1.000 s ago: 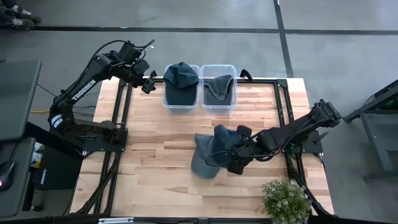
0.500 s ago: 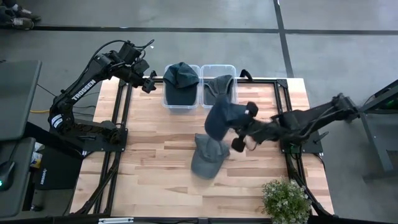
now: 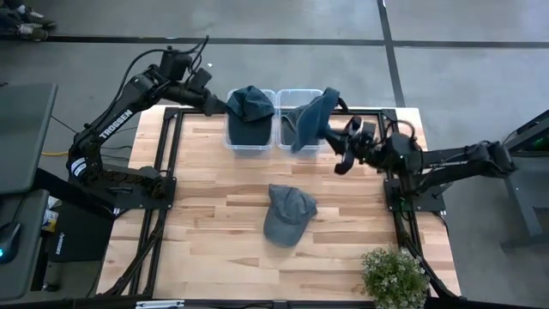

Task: Pick and place caps into container
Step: Put the blue cap into the left transparent container

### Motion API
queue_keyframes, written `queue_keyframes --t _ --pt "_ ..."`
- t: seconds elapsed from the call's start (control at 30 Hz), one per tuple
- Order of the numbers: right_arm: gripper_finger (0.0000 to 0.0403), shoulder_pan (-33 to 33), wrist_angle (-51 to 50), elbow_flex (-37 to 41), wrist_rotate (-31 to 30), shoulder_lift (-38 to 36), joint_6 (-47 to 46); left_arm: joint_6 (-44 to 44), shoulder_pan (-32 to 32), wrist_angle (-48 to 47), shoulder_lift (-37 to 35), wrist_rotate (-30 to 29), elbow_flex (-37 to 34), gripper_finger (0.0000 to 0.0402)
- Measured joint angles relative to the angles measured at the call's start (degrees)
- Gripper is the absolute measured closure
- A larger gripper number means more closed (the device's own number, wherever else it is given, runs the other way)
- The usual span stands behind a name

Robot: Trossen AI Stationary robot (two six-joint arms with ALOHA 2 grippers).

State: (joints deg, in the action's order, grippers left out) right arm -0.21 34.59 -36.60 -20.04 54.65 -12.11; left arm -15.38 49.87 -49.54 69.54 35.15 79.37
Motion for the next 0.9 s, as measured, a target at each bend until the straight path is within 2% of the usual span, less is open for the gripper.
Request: queue_keyframes --t 0.1,0.23,0.37,0.5,0.6,0.73,0.9 --pt "0.0402 -5.7 4.3 0.6 8.2 0.3 -1.3 -4.4 0.0 6.6 0.0 4.9 0.0 0.0173" --pt "0.0402 -11.4 6.7 0.7 17.6 2.0 1.6 -11.8 -0.5 16.6 1.2 10.3 0.0 0.0173" --pt "0.0402 -15.6 13.4 0.8 23.1 3.9 2.0 -17.3 -2.3 25.3 3.5 11.3 0.0 0.0173" --pt "0.0402 -19.3 20.2 0.8 28.4 5.8 1.4 -21.9 -2.4 33.4 5.7 15.5 0.0 0.0173" --pt "0.0402 -22.1 26.2 0.8 34.1 6.6 -0.1 -27.1 -3.6 40.6 8.0 15.6 0.0 0.0173" --pt "0.0402 -26.4 32.6 0.7 41.7 7.9 -3.0 -36.6 -5.6 55.6 11.0 17.2 0.0 0.0173" --pt "0.0402 -30.1 42.3 0.7 46.6 9.7 -6.8 -47.7 -7.6 71.7 14.0 17.6 0.1 0.0173"
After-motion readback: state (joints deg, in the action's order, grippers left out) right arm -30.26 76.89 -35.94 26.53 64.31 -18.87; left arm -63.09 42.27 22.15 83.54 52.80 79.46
